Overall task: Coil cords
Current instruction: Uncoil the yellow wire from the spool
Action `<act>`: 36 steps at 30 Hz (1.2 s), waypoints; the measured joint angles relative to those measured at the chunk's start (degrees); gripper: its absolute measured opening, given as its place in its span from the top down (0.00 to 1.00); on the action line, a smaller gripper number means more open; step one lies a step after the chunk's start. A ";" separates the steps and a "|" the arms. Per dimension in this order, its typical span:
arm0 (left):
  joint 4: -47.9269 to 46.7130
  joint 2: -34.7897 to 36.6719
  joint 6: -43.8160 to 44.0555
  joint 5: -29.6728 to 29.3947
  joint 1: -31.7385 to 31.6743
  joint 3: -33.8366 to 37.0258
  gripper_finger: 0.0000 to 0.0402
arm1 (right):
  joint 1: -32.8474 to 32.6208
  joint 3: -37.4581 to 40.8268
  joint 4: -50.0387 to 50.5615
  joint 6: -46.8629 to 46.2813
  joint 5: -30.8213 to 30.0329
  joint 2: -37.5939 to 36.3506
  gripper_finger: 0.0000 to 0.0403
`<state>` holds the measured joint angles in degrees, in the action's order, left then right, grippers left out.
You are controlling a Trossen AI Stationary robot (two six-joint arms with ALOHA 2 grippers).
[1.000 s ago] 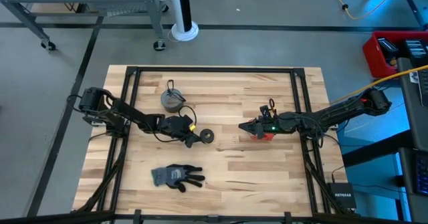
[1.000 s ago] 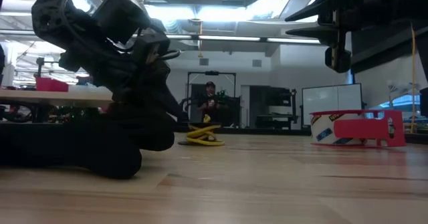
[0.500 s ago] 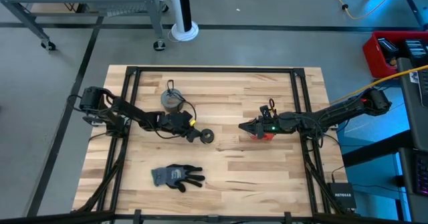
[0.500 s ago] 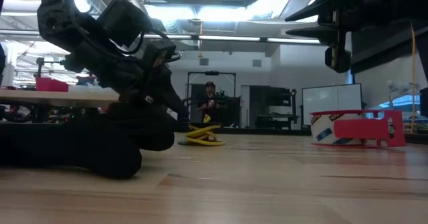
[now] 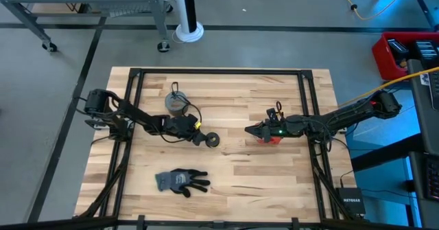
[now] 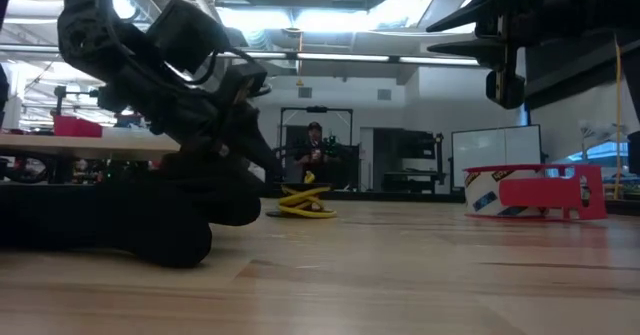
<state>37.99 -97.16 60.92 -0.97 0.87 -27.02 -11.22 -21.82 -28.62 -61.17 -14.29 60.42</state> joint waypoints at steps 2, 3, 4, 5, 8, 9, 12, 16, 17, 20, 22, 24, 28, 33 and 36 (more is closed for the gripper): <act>1.42 -0.55 0.04 -0.06 0.44 -0.07 0.68 | 0.00 0.00 0.06 0.00 0.01 0.00 0.78; 2.64 -0.77 -0.25 -0.03 0.72 -0.02 0.68 | 0.00 0.00 0.06 0.00 0.01 0.00 0.78; 3.63 -0.90 -0.86 0.10 0.99 0.00 0.68 | 0.00 0.00 0.04 0.00 0.01 0.00 0.78; 4.44 -0.99 -1.46 0.27 1.22 0.02 0.68 | 0.00 0.00 0.05 0.00 -0.01 0.00 0.78; 4.03 -1.06 -2.27 0.53 1.79 -0.73 0.69 | 0.00 0.00 0.04 0.00 0.01 0.00 0.78; 3.94 -1.08 -2.40 0.52 1.94 -0.94 0.70 | 0.00 0.00 0.02 0.02 0.00 0.00 0.78; 3.70 -1.93 -2.85 0.45 2.20 -1.27 0.74 | 0.00 0.00 0.04 0.15 -0.02 0.00 0.78; 4.10 -2.61 -3.94 0.48 2.29 -1.42 0.86 | 0.00 0.00 0.05 0.15 0.00 0.00 0.78; 4.11 -2.61 -4.15 0.39 2.28 -1.44 0.90 | 0.00 0.00 0.04 0.15 0.01 0.00 0.78; 4.21 -2.63 -3.91 0.37 2.28 -1.45 0.98 | 0.00 0.00 0.06 0.15 0.01 0.00 0.78; 4.59 -2.72 -4.65 0.39 2.26 -1.43 0.98 | 0.00 0.00 0.05 0.15 0.01 0.00 0.78; 5.07 -2.74 -5.76 0.39 2.26 -1.40 0.99 | 0.00 0.00 0.07 0.15 0.01 0.00 0.78; 5.05 -2.33 -7.19 0.54 1.66 -1.38 0.99 | 0.00 0.00 -0.03 0.15 0.01 0.00 0.78; 4.48 -0.38 -11.48 0.35 0.14 -1.34 1.00 | 0.00 0.00 -0.64 0.15 -0.01 0.00 0.78; 4.00 1.79 -15.47 0.22 -1.19 -1.29 1.00 | 0.00 0.00 -1.47 0.15 -0.49 0.00 0.78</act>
<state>41.99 -95.36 45.45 -0.74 -0.32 -28.31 -11.22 -21.82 -30.09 -61.02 -14.78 60.42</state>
